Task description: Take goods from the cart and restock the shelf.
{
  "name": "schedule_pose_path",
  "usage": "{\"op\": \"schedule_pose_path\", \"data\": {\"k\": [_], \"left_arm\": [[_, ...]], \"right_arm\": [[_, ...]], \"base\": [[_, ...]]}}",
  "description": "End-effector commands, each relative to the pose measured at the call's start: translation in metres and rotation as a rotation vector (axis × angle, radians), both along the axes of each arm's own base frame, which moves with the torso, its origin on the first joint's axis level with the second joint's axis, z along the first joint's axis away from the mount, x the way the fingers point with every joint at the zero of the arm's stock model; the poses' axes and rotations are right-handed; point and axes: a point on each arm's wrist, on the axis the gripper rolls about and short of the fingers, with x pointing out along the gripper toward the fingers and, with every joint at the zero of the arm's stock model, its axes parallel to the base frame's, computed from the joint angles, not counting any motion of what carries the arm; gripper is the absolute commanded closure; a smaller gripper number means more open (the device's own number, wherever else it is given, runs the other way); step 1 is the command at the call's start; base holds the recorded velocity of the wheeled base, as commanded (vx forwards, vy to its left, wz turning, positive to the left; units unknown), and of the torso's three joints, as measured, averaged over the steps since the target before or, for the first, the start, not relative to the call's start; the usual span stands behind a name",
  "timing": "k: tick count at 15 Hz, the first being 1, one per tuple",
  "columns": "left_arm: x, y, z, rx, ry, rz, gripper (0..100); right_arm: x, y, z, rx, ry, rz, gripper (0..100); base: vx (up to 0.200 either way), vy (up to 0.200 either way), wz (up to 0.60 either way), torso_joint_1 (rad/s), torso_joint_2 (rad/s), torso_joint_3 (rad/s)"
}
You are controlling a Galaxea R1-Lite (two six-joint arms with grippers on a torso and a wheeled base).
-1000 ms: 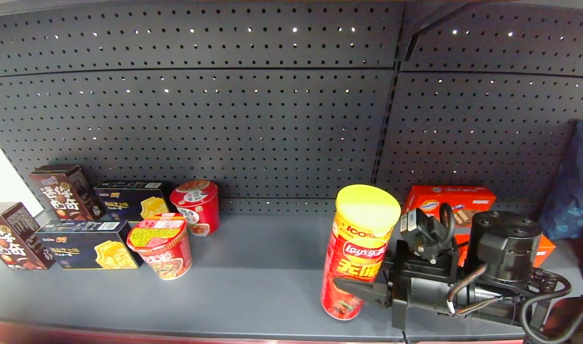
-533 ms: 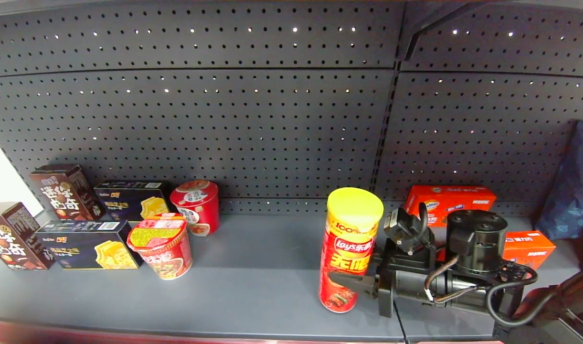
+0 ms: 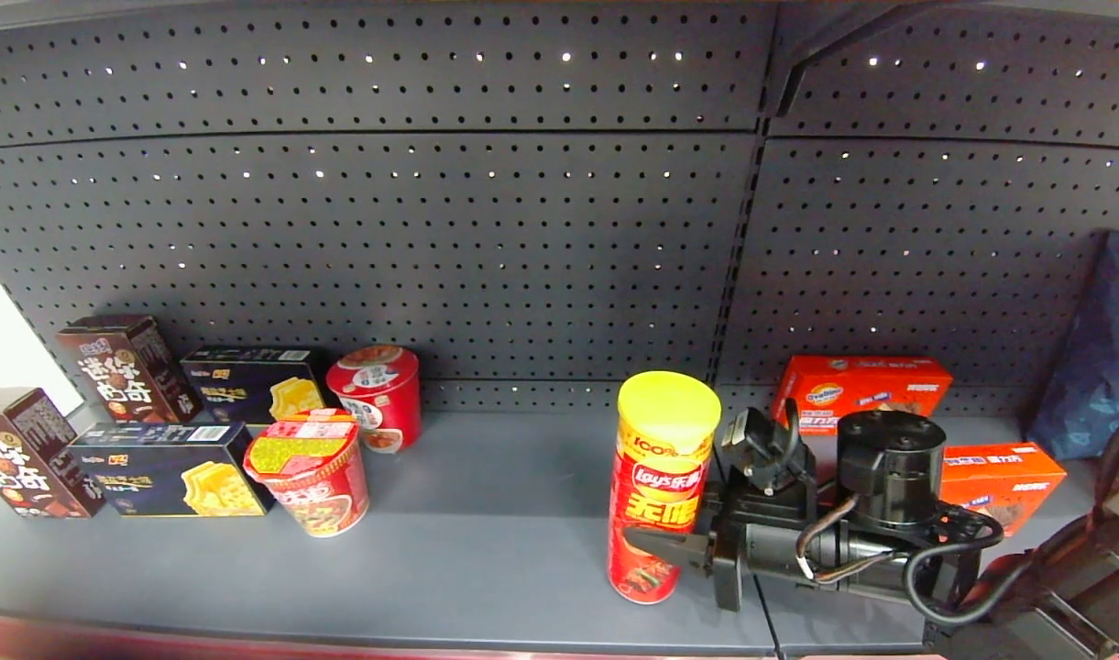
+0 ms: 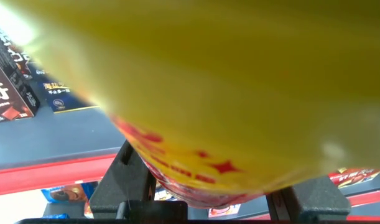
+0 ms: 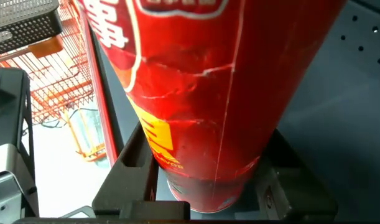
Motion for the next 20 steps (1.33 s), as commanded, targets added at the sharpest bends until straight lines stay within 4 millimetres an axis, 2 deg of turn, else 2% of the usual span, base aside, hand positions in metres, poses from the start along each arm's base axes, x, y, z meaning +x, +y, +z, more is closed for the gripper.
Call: {"op": "schedule_pose_path", "data": {"k": [1,9,10,14,17,20], "left_arm": [[0.000,0.000,0.001,-0.001,-0.003,0.000,100],[-0.001,0.000,0.000,-0.003,-0.005,0.000,100],[-0.001,0.000,0.000,-0.003,-0.005,0.000,100],[-0.002,0.000,0.003,-0.005,-0.019,0.000,100],[-0.004,0.001,0.008,-0.006,-0.036,-0.001,100],[-0.007,0.001,0.027,-0.005,-0.082,-0.004,100]], "right_arm": [[0.001,0.001,-0.004,-0.006,0.010,0.000,100],[-0.005,0.000,-0.003,-0.007,0.004,0.003,100],[-0.005,0.000,-0.002,-0.007,0.003,0.002,0],[-0.014,-0.007,0.002,-0.007,0.002,-0.003,0],[-0.033,-0.024,0.010,-0.004,-0.004,-0.018,0],[-0.057,-0.042,0.019,0.004,-0.020,-0.025,0]], "base": [[0.000,0.000,0.00,0.000,0.00,0.000],[0.000,0.000,0.00,0.000,0.00,0.000],[0.000,0.000,0.00,0.000,0.00,0.000],[0.000,0.000,0.00,0.000,0.00,0.000],[0.000,0.000,0.00,0.000,0.00,0.000],[0.000,0.000,0.00,0.000,0.00,0.000]]}}
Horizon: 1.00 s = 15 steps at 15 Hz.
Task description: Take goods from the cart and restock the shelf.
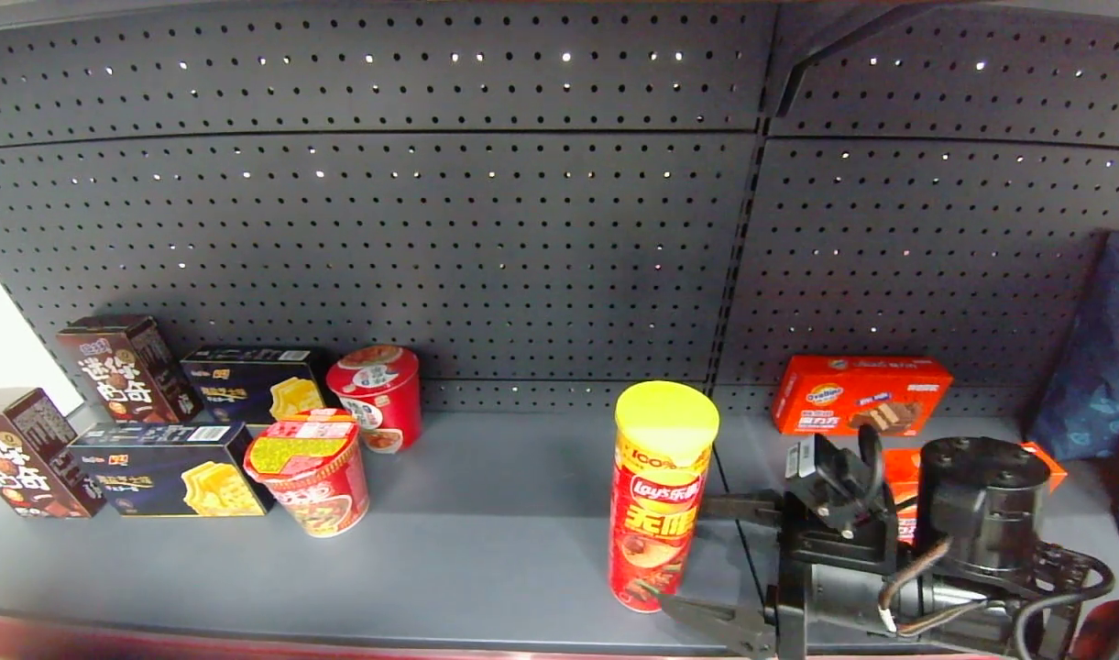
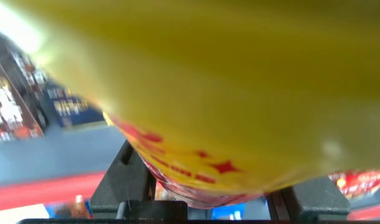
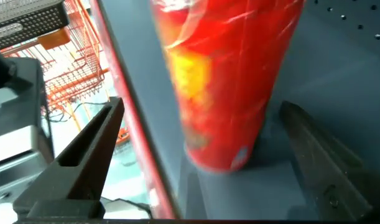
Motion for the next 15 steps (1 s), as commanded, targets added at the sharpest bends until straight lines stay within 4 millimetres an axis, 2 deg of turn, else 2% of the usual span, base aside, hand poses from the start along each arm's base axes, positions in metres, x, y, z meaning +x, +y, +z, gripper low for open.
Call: {"op": "schedule_pose_path", "data": {"k": [1,4,5,6,7,9,11,13,14,15], "left_arm": [[0.001,0.000,0.025,0.021,-0.030,-0.005,100],[0.004,-0.002,0.065,0.079,-0.083,-0.040,100],[0.006,-0.002,0.071,0.086,-0.085,-0.045,100],[0.016,-0.004,0.082,0.111,-0.067,-0.069,100],[0.025,-0.007,0.083,0.128,-0.036,-0.111,100],[0.051,-0.014,0.086,0.143,0.054,-0.247,100],[0.083,-0.023,0.096,0.141,0.137,-0.374,100],[0.112,-0.032,0.105,0.114,0.209,-0.535,100],[0.128,-0.036,0.106,0.095,0.252,-0.593,100],[0.135,-0.038,0.108,0.090,0.264,-0.616,100]], "right_arm": [[-0.036,-0.028,0.017,0.028,-0.054,-0.032,0],[-0.082,-0.073,0.026,0.058,-0.138,-0.122,0],[-0.088,-0.078,0.028,0.062,-0.157,-0.136,0],[-0.104,-0.093,0.037,0.078,-0.194,-0.181,0],[-0.114,-0.100,0.043,0.081,-0.206,-0.213,0],[-0.144,-0.120,0.048,0.037,-0.192,-0.397,0],[-0.176,-0.138,0.044,-0.054,-0.171,-0.621,0],[-0.207,-0.151,0.028,-0.069,-0.155,-0.684,0],[-0.217,-0.154,0.018,-0.069,-0.159,-0.743,0],[-0.221,-0.155,0.015,-0.065,-0.165,-0.771,0]], "base": [[0.000,0.000,0.00,0.000,0.00,0.000],[0.000,0.000,0.00,0.000,0.00,0.000],[0.000,0.000,0.00,0.000,0.00,0.000],[0.000,0.000,0.00,0.000,0.00,0.000],[0.000,0.000,0.00,0.000,0.00,0.000],[0.000,0.000,0.00,0.000,0.00,0.000],[0.000,0.000,0.00,0.000,0.00,0.000],[0.000,0.000,0.00,0.000,0.00,0.000],[0.000,0.000,0.00,0.000,0.00,0.000],[0.000,0.000,0.00,0.000,0.00,0.000]]}}
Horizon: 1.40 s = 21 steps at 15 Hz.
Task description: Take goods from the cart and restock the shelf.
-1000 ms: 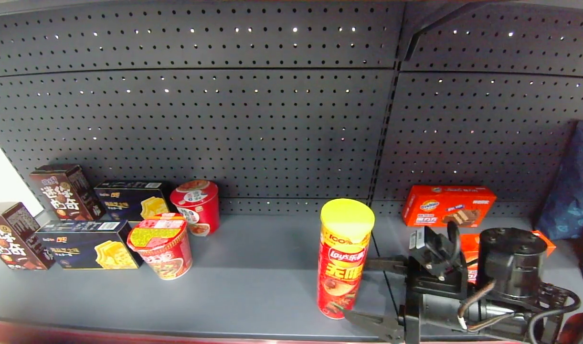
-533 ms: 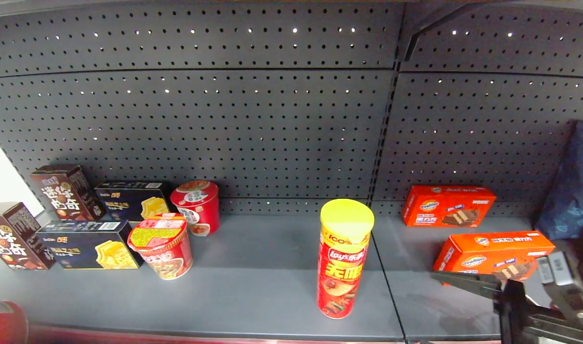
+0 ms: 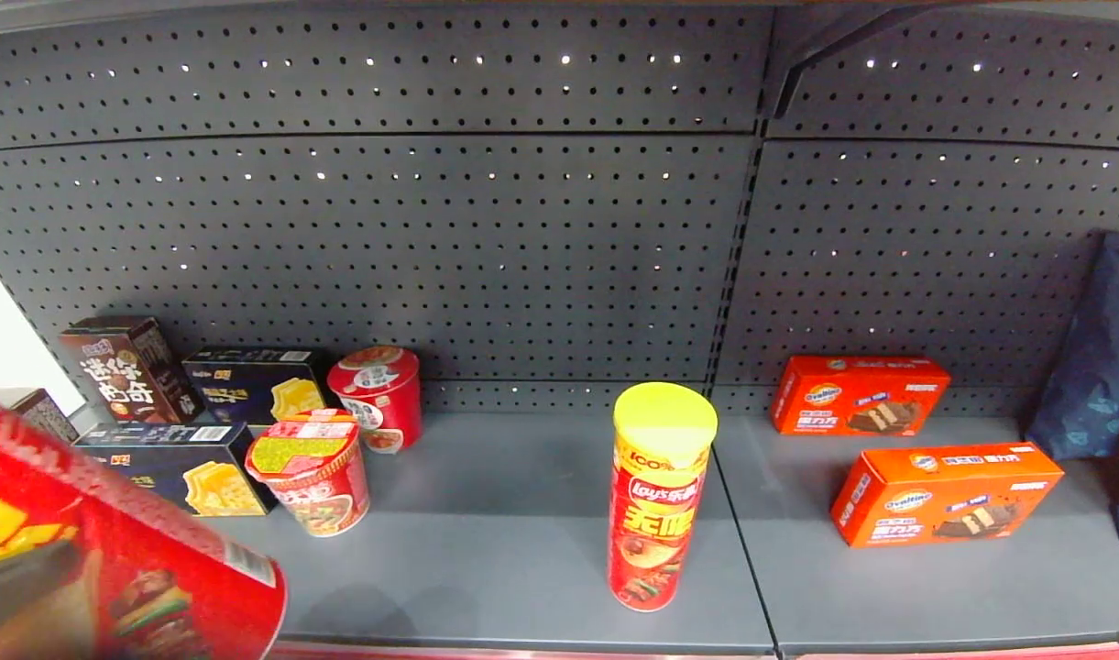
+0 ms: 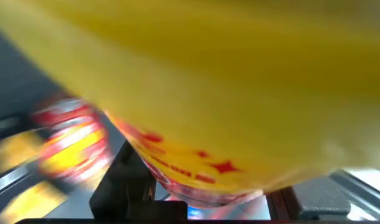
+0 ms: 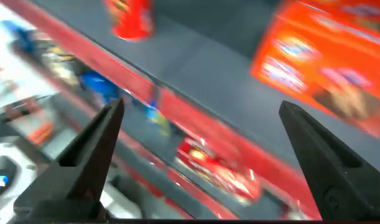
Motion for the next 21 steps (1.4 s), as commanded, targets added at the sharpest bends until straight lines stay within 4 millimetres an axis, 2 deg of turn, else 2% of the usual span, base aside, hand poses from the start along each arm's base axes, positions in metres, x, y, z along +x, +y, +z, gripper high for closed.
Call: {"op": "schedule_pose_path", "data": {"k": [1,2,4,7,8,9,15,16,19,21], "left_arm": [[0.065,-0.017,0.007,-0.011,0.165,-0.164,100],[0.075,-0.020,0.009,-0.014,0.182,-0.200,100],[0.115,-0.034,0.009,-0.036,0.244,-0.357,100],[0.162,-0.048,-0.006,-0.004,0.202,-0.398,100],[0.163,-0.048,-0.006,-0.003,0.200,-0.396,100],[0.178,-0.054,-0.017,0.021,0.196,-0.389,100],[0.223,-0.067,-0.055,0.149,0.160,-0.416,100],[0.240,-0.074,-0.059,0.171,0.136,-0.432,100],[0.266,-0.096,-0.061,0.177,0.111,-0.475,100],[0.283,-0.113,-0.069,0.180,0.112,-0.506,100]], "right_arm": [[-0.046,-0.013,-0.016,0.035,-0.174,-0.246,0],[-0.049,-0.012,-0.018,0.038,-0.179,-0.290,0],[-0.049,-0.013,-0.018,0.047,-0.184,-0.373,0],[-0.044,-0.014,-0.023,0.055,-0.214,-0.435,0],[-0.044,-0.014,-0.022,0.056,-0.217,-0.436,0],[-0.042,-0.014,-0.026,0.058,-0.233,-0.443,0],[-0.041,-0.014,-0.029,0.052,-0.229,-0.441,0],[-0.041,-0.014,-0.029,0.052,-0.229,-0.443,0],[-0.040,-0.014,-0.031,0.049,-0.222,-0.446,0],[-0.038,-0.014,-0.036,0.047,-0.220,-0.450,0]], "base": [[0.000,0.000,0.00,0.000,0.00,0.000],[0.000,0.000,0.00,0.000,0.00,0.000],[0.000,0.000,0.00,0.000,0.00,0.000],[0.000,0.000,0.00,0.000,0.00,0.000],[0.000,0.000,0.00,0.000,0.00,0.000],[0.000,0.000,0.00,0.000,0.00,0.000],[0.000,0.000,0.00,0.000,0.00,0.000],[0.000,0.000,0.00,0.000,0.00,0.000],[0.000,0.000,0.00,0.000,0.00,0.000],[0.000,0.000,0.00,0.000,0.00,0.000]]}}
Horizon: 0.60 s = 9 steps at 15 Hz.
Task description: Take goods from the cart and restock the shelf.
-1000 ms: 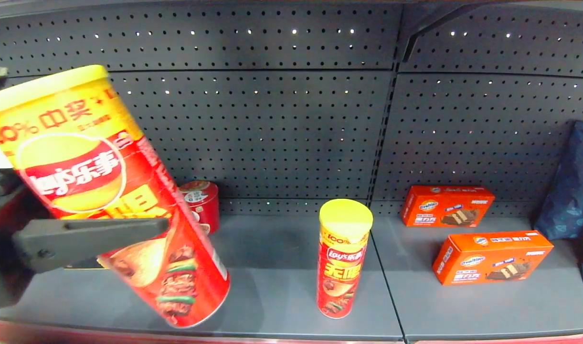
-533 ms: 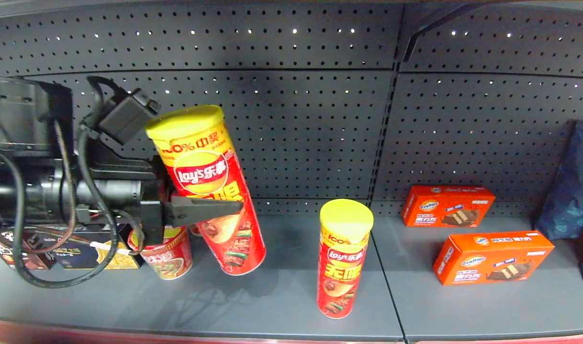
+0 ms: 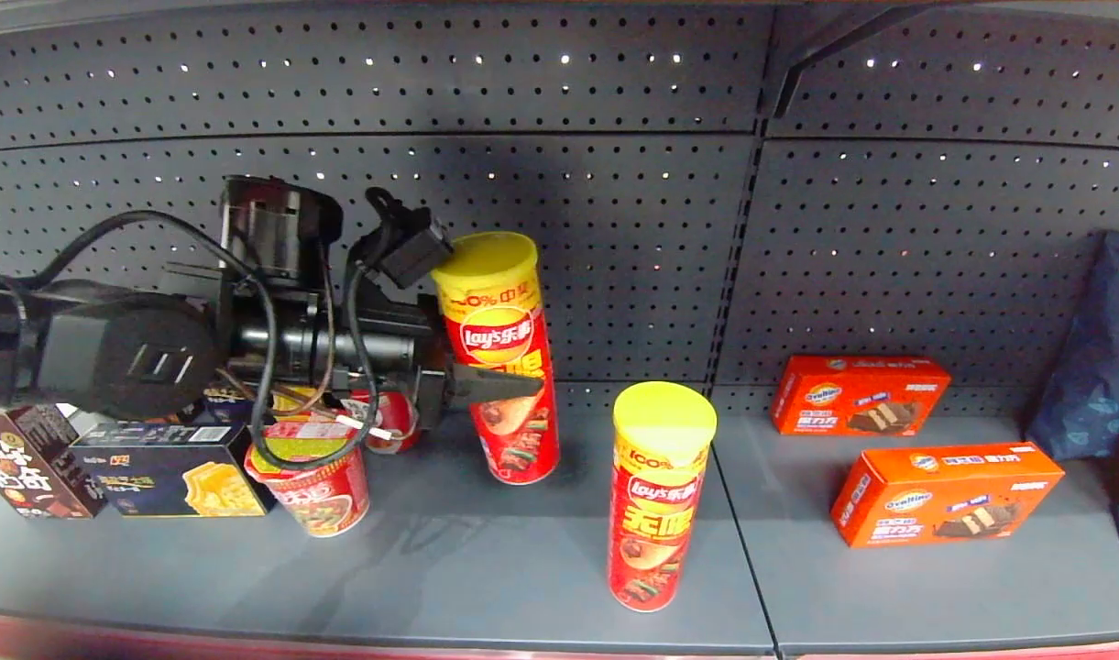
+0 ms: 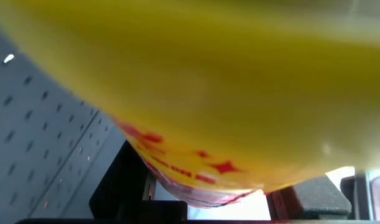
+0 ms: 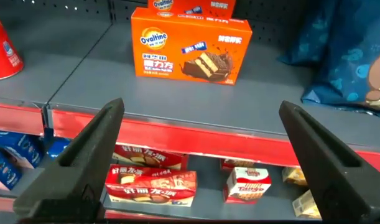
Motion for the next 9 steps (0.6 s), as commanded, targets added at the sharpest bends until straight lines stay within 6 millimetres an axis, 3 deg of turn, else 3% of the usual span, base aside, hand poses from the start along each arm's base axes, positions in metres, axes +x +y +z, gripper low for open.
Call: {"op": "schedule_pose_path", "data": {"k": [1,9], "left_arm": [[0.026,-0.023,-0.021,0.013,0.034,-0.035,100],[0.063,-0.061,-0.047,0.032,0.004,-0.102,100]], "right_arm": [[0.003,0.000,-0.006,-0.002,0.015,0.001,0],[0.003,0.000,-0.006,-0.002,0.012,-0.001,0]], "base": [[0.000,0.000,0.00,0.000,0.00,0.000],[0.000,0.000,0.00,0.000,0.00,0.000]]}}
